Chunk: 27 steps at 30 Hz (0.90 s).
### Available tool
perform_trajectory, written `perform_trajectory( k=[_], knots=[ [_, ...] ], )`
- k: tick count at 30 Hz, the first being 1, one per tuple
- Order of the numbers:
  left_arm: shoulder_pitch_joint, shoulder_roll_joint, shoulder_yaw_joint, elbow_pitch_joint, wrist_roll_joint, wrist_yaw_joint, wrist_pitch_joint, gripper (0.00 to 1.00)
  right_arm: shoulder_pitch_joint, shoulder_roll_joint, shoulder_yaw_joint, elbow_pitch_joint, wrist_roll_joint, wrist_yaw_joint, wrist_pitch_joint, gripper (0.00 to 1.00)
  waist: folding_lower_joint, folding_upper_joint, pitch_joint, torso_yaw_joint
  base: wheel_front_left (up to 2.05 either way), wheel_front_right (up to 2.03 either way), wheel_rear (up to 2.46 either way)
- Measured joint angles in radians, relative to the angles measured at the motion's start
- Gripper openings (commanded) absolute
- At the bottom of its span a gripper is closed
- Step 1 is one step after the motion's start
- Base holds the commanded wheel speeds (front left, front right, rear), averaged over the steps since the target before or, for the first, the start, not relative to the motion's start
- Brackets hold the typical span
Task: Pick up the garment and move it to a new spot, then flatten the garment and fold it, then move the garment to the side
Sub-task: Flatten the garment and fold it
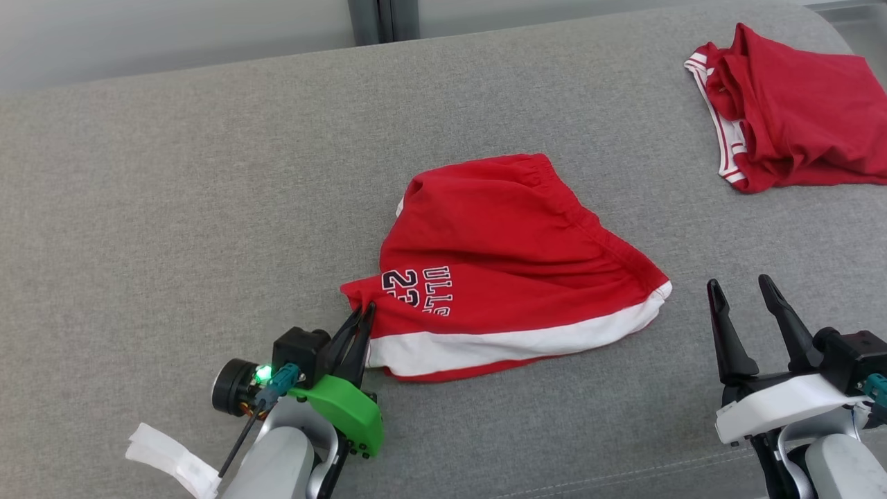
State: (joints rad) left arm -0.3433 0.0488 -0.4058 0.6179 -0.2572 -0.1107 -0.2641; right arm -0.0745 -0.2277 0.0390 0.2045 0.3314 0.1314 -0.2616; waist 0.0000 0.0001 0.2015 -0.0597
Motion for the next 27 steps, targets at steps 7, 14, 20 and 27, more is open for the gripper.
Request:
perform_trajectory(
  k=[7,14,20,27],
  knots=[
    [0.048,0.0,0.034,-0.069,0.003,0.002,0.0,1.0,0.006,0.015,-0.001,0.004,-0.002,0.0,0.0,1.0,0.0,0.0,-0.032,0.016,0.0,0.0,0.0],
    [0.155,0.0,0.128,-0.218,0.029,0.02,0.0,1.0,0.035,0.021,-0.01,-0.002,-0.011,0.0,0.0,1.0,0.0,0.0,-0.082,0.045,0.0,0.0,0.0],
    [0.233,0.016,0.237,-0.337,0.059,0.032,0.0,1.0,0.055,0.022,-0.011,-0.012,-0.025,0.0,0.0,1.0,0.0,-0.0001,-0.125,0.073,0.0,0.0,0.0],
    [0.305,0.034,0.322,-0.416,0.084,0.03,0.0,1.0,0.078,0.015,-0.007,-0.036,-0.036,0.0,0.0,1.0,0.0,0.0,-0.17,0.087,0.0,0.0,0.0]
  ],
)
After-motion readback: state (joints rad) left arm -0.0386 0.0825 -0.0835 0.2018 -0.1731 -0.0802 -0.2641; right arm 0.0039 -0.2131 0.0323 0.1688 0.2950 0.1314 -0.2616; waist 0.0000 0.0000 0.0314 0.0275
